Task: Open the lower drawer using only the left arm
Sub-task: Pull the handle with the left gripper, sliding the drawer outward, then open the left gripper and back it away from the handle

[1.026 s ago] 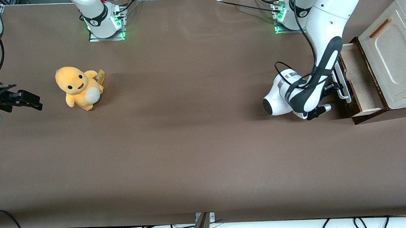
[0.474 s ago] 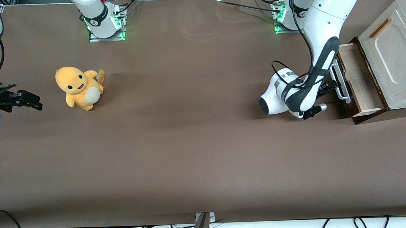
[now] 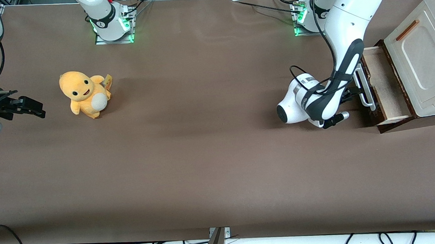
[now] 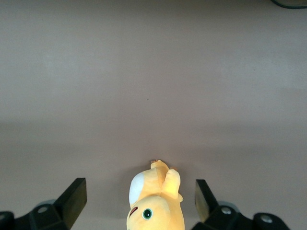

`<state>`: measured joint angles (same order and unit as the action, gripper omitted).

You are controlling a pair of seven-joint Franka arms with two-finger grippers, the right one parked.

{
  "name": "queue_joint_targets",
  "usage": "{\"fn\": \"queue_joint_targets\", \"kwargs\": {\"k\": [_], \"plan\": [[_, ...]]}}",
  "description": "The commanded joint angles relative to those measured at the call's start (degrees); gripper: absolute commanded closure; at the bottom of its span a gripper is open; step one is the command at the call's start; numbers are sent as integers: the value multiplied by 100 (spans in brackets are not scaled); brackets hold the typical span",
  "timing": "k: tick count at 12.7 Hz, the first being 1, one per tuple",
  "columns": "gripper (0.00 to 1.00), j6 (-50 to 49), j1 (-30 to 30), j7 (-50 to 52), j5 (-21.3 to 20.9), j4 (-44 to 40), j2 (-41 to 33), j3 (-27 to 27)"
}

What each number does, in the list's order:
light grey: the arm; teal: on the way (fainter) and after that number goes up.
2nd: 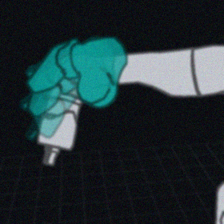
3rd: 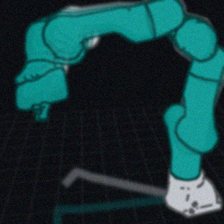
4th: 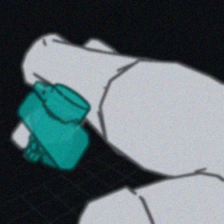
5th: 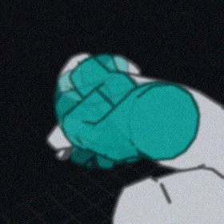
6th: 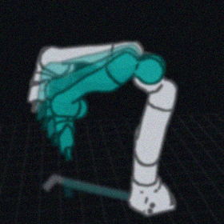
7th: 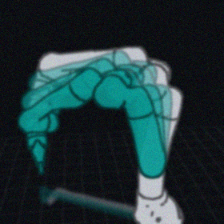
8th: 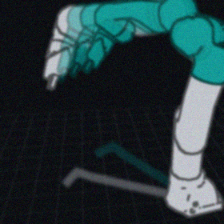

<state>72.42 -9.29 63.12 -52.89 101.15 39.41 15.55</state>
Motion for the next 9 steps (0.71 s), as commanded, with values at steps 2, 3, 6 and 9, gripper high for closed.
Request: {"fn": "queue_joint_targets", "kwargs": {"k": [2, 3, 6, 9], "plan": [[0, -202, -3, -397, 481, -745, 32, 35], [0, -202, -3, -397, 551, -772, 32, 70], [0, -219, -3, -519, 910, -1165, 14, 106], [0, -246, -3, -1098, 1324, -1869, -3, 106]]}}
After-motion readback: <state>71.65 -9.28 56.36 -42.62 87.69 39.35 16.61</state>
